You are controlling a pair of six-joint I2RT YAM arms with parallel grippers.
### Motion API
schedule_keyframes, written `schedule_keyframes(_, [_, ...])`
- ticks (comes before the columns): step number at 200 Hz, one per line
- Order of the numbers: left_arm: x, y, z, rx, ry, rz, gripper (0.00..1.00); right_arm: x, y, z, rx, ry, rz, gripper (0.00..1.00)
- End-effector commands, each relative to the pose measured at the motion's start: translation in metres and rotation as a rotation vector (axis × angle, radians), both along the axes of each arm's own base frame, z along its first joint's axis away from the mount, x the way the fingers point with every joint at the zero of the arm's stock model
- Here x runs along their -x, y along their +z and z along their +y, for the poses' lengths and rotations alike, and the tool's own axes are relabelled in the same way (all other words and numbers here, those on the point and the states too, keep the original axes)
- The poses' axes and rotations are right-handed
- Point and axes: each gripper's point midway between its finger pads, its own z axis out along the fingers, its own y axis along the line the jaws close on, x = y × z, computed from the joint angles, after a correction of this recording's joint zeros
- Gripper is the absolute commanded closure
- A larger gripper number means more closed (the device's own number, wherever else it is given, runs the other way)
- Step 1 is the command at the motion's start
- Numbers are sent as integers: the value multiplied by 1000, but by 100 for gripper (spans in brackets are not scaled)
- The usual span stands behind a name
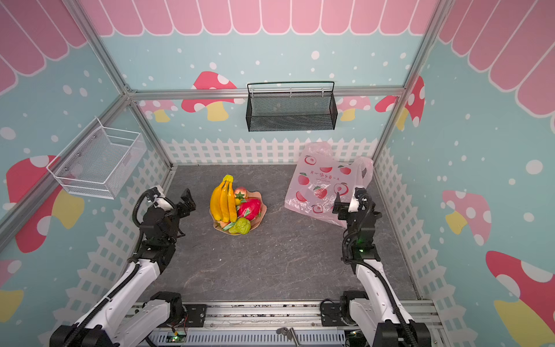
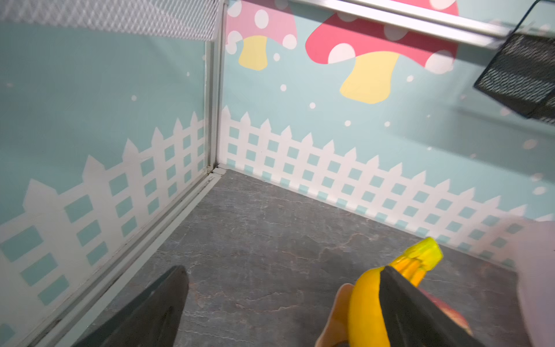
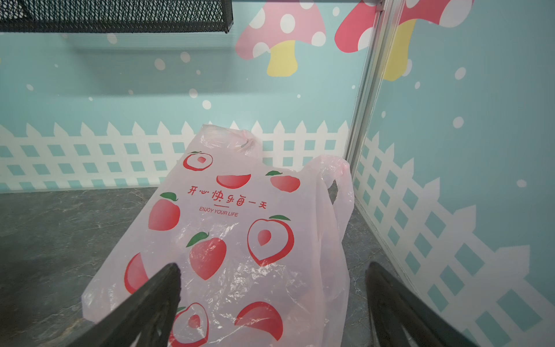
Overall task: Place the fruits into the plastic bag
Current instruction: 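Raise both arms from rest toward the fruit bowl and pink bag, then reach the right gripper to the pink bag's edge while left hovers by bowl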
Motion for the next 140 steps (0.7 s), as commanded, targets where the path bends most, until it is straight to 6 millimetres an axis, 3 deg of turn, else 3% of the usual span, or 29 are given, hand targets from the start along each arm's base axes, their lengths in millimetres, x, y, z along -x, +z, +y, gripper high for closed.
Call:
schedule_keyframes(1, [10,-14,-25,151,-119,160,0,6,-36,13,-113,52,233,3])
schedule_keyframes(39, [10,-5,-66,291,-302,339,0,-10,-37,35,-248,155,408,3])
schedule_keyframes(74, [16,11,-116,338,-478,384,0,-26,-61,29,-400,163,624,1])
schedule_keyframes(99, [27,18,-144,347,-563,399,1,-31,-79,7,-451,88,673,0])
schedule_keyframes(140, [48,17,-178,337,-661,438,1,-23,-128,-29,-546,-4,751,0])
